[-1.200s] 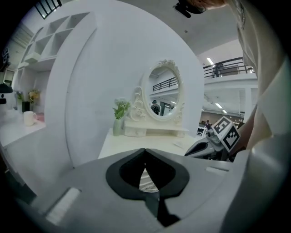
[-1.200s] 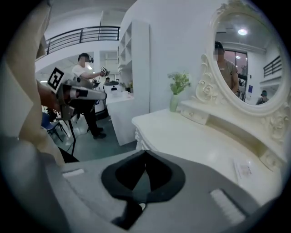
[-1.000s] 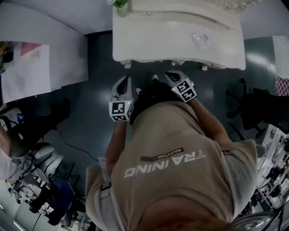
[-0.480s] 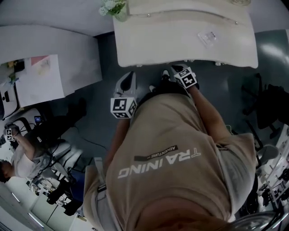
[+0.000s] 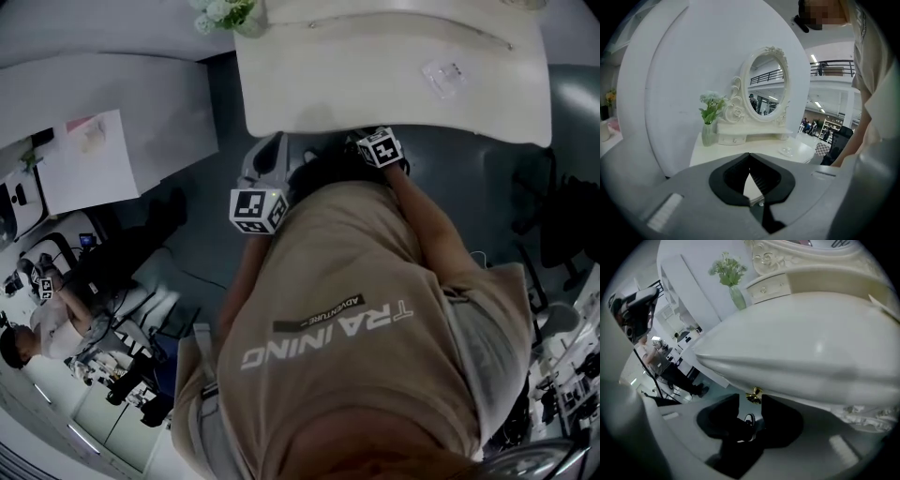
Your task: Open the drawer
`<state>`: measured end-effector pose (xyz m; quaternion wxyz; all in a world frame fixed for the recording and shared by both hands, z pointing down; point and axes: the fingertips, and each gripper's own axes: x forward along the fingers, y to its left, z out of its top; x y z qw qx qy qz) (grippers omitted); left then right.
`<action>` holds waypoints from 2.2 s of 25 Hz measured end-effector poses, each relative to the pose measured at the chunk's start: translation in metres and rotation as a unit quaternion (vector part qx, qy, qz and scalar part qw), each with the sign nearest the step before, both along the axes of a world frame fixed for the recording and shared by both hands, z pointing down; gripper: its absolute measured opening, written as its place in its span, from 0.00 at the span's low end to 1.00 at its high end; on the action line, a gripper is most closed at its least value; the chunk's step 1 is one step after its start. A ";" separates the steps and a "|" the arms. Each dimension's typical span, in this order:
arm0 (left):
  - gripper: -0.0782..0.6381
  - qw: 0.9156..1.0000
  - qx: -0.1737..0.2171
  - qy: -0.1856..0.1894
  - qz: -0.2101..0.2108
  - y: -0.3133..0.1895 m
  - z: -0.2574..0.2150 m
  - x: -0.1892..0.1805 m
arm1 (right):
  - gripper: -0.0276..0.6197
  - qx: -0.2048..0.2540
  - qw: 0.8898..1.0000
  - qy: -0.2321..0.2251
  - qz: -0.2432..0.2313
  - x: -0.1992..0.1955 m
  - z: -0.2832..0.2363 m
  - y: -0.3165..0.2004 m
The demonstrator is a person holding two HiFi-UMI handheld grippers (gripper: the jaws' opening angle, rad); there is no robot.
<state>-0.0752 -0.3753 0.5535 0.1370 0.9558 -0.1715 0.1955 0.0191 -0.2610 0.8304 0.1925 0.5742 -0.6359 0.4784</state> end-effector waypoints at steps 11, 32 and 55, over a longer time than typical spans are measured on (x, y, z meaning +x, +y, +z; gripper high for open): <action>0.11 0.999 -0.015 -0.026 -0.035 -0.034 0.013 -0.035 | 0.25 -0.049 0.996 0.012 0.074 0.001 0.027 -0.020; 0.11 0.999 -0.032 -0.002 -0.012 -0.031 0.015 -0.093 | 0.25 -0.115 0.993 0.017 0.021 -0.043 0.025 0.015; 0.11 0.994 -0.021 0.011 0.106 0.017 0.020 -0.106 | 0.25 -0.147 0.988 0.011 0.040 -0.118 0.023 0.098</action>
